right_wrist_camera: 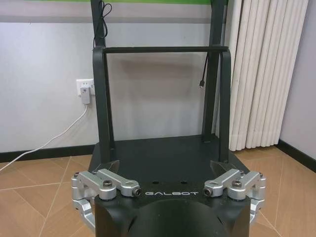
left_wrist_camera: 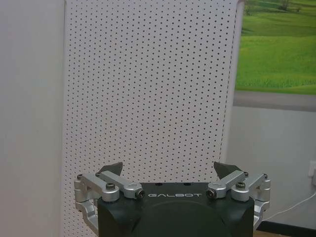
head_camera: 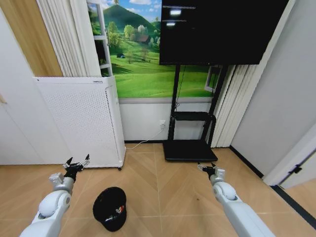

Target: Pick up the trash bin and place the garbage on the floor into it.

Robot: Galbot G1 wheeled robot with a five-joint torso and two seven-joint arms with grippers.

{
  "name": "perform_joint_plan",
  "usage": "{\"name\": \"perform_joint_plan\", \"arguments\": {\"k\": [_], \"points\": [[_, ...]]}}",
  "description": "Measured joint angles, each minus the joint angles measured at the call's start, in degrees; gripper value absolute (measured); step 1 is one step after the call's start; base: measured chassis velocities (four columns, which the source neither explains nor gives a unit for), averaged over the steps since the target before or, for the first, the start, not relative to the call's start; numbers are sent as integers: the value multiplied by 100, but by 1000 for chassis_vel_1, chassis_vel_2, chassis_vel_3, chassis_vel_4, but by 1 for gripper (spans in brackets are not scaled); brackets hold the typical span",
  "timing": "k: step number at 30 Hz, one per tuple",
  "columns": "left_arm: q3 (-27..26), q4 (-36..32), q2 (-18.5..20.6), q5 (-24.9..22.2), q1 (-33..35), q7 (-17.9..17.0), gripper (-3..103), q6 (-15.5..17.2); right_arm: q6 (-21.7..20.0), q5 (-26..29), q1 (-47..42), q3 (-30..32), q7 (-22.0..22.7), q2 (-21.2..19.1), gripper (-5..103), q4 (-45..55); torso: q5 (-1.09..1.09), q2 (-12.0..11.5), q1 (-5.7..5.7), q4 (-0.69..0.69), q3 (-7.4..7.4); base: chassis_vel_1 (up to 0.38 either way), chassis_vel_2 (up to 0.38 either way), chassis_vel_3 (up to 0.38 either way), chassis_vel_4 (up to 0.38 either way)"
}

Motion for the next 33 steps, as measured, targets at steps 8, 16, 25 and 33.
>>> {"name": "perform_joint_plan", "arguments": {"k": [8,16,25,33], "points": [[0,0,0,0,0,0,100,0,0,0,0,0,0,0,100,0,0,242,86,0,158,0,0,0,0],[0,0,0,0,0,0,100,0,0,0,0,0,0,0,100,0,0,483,181,0,303,0,0,0,0],[0,0,0,0,0,0,100,0,0,0,0,0,0,0,100,-1,0,688,258,1,431,0,0,0,0],[0,0,0,0,0,0,100,0,0,0,0,0,0,0,100,0,0,875,331,0,545,0,0,0,0]]}}
